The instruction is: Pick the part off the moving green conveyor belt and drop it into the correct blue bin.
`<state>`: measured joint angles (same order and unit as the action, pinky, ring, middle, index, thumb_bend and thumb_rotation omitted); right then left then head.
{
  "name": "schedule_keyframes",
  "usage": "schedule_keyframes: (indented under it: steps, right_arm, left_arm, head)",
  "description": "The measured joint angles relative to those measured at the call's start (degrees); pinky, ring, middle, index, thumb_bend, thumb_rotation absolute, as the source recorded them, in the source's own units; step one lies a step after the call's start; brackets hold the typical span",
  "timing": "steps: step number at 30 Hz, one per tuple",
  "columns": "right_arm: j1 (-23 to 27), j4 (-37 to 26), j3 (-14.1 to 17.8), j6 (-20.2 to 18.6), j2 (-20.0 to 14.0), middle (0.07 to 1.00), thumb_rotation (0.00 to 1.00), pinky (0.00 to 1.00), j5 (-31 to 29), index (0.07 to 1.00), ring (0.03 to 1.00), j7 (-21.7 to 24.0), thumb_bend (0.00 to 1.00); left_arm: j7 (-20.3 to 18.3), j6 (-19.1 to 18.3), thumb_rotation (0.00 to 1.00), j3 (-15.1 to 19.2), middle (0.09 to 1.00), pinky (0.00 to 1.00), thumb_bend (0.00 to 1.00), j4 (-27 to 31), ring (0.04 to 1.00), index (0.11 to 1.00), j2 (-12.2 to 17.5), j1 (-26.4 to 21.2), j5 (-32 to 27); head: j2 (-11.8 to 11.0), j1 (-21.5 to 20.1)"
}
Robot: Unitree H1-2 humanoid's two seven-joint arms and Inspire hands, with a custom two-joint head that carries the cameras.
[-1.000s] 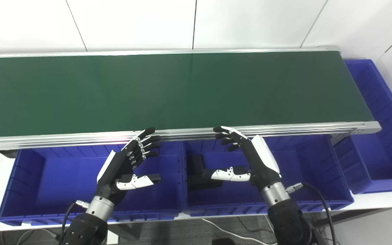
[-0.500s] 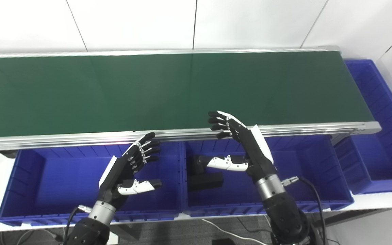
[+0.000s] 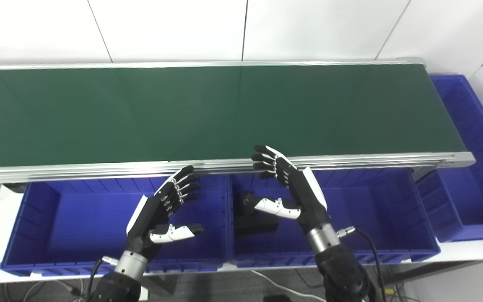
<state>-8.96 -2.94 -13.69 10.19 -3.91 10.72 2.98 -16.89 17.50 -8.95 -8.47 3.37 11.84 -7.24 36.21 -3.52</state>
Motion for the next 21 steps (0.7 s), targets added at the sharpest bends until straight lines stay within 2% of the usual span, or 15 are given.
schedule_keyframes:
  steps: [12, 21]
  right_arm:
    - [-2.54, 0.76, -0.37, 1.64, -2.55, 0.851, 0.48, 0.77, 0.61, 0.884, 0.835, 1.04, 0.78]
    - [-3.23, 0.58, -0.68, 1.62, -4.07, 0.867, 0.44, 0.78, 3.89, 0.891, 0.847, 2.01, 0.79]
  left_arm:
    - [0.45, 0.21, 0.28, 0.06, 0.848, 0.77, 0.96, -0.51, 0.819, 0.887, -0.52, 0.0, 0.32]
    - [0.74, 0.82, 0.28, 0.03, 0.851, 0.77, 0.95, -0.63, 0.823, 0.893, -0.84, 0.0, 1.23]
  head:
    - [-0.18, 0.97]
    - [-0.7, 1.76]
